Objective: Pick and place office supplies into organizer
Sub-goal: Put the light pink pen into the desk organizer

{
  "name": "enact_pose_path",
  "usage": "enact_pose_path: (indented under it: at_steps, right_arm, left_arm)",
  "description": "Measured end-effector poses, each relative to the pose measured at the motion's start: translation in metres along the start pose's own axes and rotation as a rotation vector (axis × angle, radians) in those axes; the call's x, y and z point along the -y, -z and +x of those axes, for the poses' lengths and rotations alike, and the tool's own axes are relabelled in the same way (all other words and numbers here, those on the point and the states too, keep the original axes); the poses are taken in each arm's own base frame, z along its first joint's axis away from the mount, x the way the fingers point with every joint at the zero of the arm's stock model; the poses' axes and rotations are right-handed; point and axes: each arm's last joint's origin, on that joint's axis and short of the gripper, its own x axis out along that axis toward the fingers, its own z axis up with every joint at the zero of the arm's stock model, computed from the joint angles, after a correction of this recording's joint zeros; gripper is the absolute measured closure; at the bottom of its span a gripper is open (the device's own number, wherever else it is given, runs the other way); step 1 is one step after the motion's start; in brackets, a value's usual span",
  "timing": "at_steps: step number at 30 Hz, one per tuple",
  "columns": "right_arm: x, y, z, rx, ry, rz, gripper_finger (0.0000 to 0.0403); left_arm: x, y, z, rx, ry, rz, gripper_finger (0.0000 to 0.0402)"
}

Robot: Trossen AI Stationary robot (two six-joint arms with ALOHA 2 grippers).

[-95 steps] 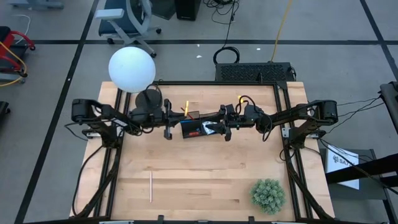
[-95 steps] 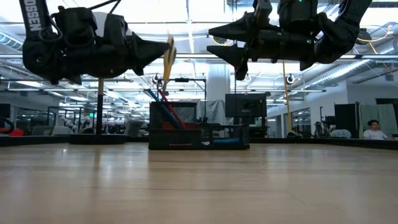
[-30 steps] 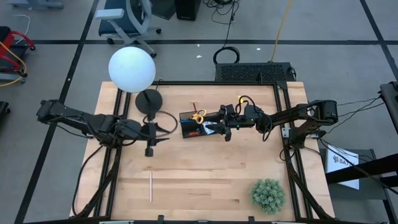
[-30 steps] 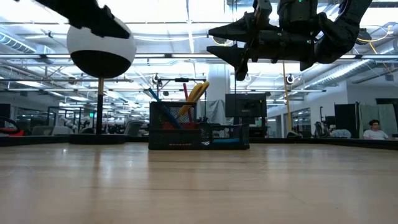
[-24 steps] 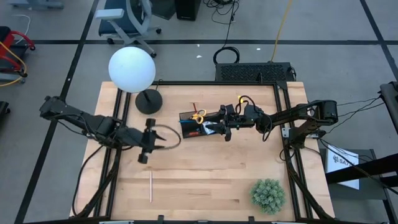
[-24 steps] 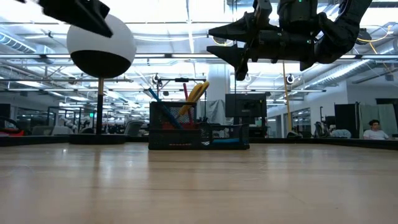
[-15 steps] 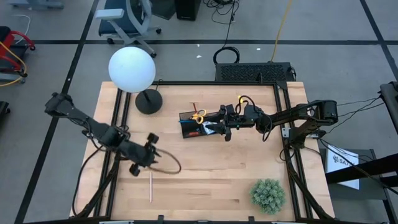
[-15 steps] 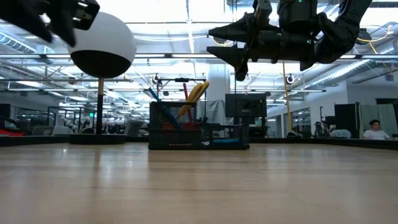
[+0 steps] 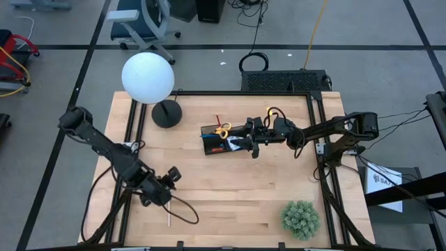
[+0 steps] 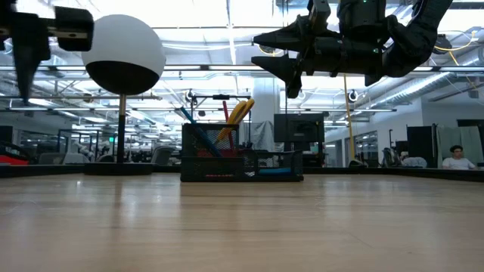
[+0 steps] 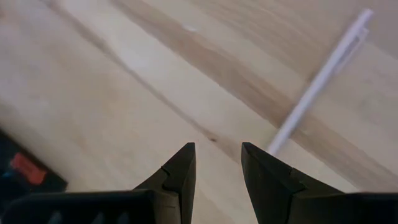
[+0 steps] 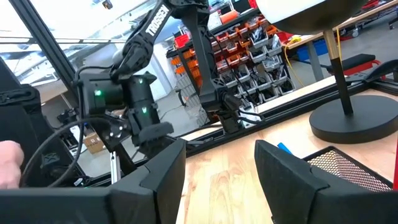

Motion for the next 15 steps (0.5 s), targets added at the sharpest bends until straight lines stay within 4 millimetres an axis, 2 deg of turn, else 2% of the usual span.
enact_pose_path:
  at_steps: [10, 15]
  right_arm:
    - [0.000, 0.000, 0.000, 0.000, 0.002, 0.000, 0.0216]
    - [0.001, 0.001, 0.000, -0.010, 0.008, -0.001, 0.0216]
  left_arm:
    - [0.020, -0.006, 0.010, -0.017, 0.137, 0.036, 0.0277]
    - [0.026, -0.010, 0.018, -0.110, 0.141, 0.099, 0.0277]
